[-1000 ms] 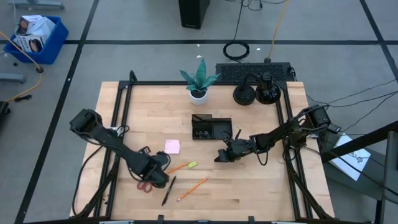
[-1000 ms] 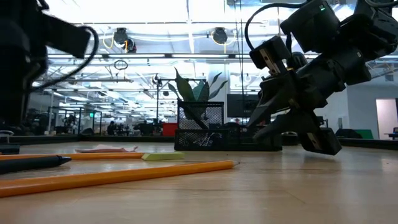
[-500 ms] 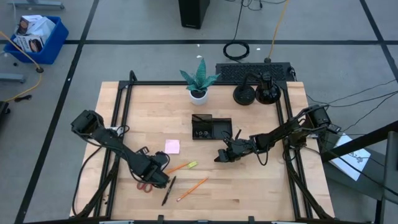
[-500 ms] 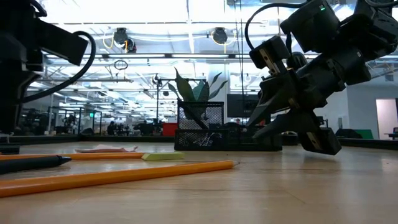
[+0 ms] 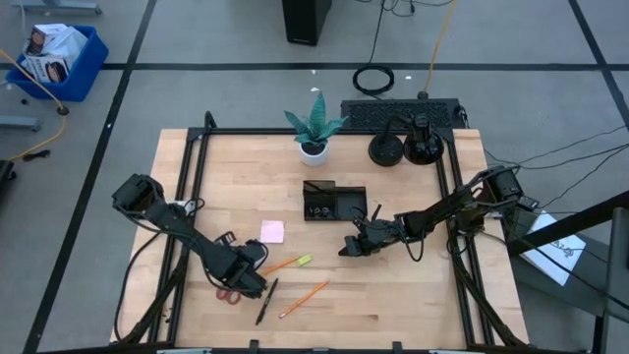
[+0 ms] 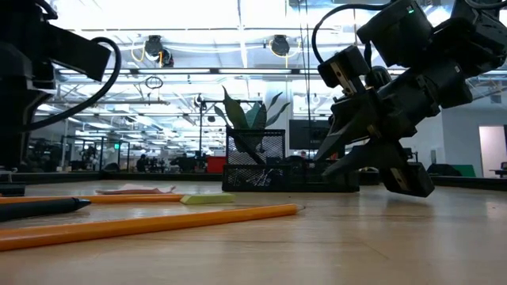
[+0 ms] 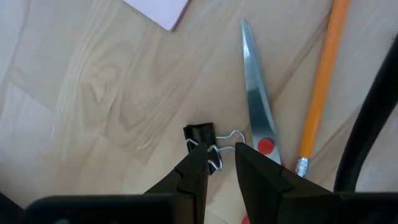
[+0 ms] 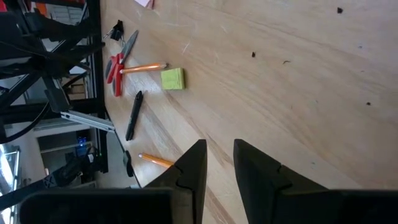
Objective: Pick and place office supplies into organizer
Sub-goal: Put the black binder clip into the black desk organizer
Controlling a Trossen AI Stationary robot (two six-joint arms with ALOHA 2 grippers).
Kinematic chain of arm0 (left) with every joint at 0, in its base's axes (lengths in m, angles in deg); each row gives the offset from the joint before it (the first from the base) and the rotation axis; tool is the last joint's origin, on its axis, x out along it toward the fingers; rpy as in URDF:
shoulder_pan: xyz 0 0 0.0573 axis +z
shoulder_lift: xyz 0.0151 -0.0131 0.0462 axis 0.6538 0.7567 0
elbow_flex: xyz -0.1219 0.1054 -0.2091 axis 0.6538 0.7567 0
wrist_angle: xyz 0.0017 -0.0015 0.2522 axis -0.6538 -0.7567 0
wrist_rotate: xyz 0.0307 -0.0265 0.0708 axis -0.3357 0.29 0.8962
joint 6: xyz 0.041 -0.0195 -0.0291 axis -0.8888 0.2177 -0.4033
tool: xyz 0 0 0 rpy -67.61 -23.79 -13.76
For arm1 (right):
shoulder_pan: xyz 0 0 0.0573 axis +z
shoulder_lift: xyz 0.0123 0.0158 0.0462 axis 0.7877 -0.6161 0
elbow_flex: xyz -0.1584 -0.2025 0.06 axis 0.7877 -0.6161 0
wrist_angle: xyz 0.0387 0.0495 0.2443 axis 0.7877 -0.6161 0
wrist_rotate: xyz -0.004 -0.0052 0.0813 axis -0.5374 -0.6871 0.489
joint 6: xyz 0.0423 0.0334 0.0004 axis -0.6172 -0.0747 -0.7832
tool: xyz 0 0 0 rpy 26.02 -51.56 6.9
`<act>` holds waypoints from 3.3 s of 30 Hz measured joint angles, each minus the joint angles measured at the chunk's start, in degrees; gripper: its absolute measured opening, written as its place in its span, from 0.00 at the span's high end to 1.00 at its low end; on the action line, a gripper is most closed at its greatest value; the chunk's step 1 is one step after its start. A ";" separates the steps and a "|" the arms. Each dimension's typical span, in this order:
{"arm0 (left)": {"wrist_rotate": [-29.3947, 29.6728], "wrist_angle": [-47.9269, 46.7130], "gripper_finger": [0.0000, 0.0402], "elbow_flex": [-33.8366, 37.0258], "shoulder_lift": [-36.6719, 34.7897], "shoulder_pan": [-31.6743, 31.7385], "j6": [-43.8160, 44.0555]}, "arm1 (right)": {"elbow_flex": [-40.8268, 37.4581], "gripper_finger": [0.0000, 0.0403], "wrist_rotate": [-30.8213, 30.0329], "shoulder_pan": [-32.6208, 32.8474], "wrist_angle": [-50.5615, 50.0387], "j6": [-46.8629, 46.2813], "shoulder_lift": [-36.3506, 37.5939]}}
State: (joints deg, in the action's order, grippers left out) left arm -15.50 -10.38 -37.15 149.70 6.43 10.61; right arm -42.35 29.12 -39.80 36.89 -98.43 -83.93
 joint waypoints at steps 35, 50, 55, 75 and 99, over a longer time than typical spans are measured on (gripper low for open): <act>-0.45 3.26 0.78 2.78 -0.04 -0.10 -0.30 | 0.00 0.81 -0.24 0.00 -0.04 0.05 0.00; -1.35 3.29 0.94 2.78 -0.05 0.62 -0.67 | 0.00 0.81 -1.53 -0.02 0.07 0.05 0.00; -0.87 3.00 0.98 2.75 -0.17 0.58 -0.67 | 0.00 0.81 -1.51 0.00 0.20 0.03 0.00; 2.49 2.69 1.00 2.80 -4.21 0.62 -0.16 | 0.00 0.81 -3.43 -0.02 -0.47 1.30 0.00; 19.60 23.64 1.00 2.80 -22.21 10.47 0.57 | -0.02 0.81 -5.97 0.00 -0.48 5.00 0.00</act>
State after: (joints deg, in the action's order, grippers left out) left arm 4.11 13.26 -34.35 127.48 16.90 11.18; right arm -42.37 23.15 -39.80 36.40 -93.42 -83.93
